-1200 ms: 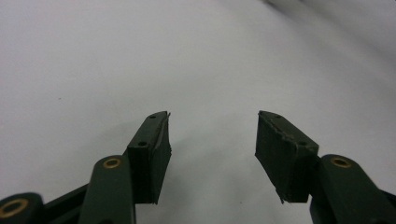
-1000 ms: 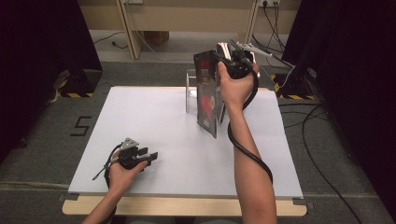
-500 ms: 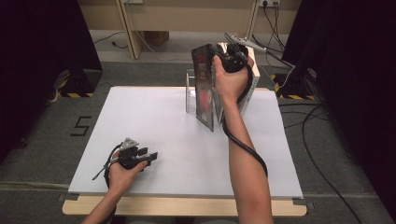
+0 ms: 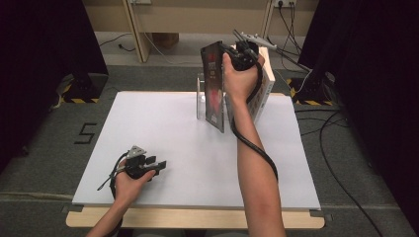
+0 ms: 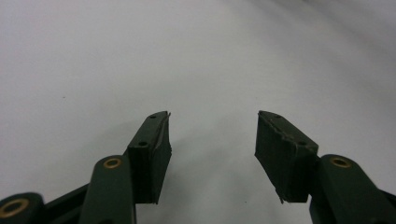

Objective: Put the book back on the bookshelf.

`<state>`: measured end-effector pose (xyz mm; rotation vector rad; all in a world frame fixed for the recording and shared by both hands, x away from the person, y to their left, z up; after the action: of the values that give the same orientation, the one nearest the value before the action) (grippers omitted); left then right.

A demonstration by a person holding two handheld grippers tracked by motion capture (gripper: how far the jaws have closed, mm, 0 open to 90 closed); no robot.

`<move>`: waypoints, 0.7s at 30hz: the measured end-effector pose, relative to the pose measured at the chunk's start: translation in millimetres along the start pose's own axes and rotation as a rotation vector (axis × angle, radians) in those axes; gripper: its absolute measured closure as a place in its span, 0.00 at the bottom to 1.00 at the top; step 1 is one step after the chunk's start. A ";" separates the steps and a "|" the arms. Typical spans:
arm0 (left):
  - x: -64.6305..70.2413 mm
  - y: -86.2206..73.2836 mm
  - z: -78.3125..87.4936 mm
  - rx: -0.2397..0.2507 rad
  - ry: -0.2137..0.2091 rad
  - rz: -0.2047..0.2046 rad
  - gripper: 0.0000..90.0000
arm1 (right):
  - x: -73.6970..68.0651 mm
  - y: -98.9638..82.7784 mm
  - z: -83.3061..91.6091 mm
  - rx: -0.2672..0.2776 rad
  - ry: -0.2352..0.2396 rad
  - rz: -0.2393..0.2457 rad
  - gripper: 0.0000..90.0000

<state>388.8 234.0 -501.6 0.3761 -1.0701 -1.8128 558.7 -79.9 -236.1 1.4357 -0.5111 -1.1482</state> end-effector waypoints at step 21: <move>-1.5 -0.7 0.7 -0.001 -0.002 0.003 0.49 | 3.8 -15.4 -28.4 0.044 -0.025 0.065 0.96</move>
<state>388.8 235.7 -502.1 0.3724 -1.0700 -1.8116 580.0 -65.4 -256.0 1.4337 -0.5992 -1.1106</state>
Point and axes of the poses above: each handheld gripper's, and its own axes: z roughly backward along the jaws, y roughly out of its top, x roughly to its right, the point moved 1 cm from there along -z, roughly forward along the jaws, and after that the axes turned 3 degrees about -z, right-handed, at the moved point
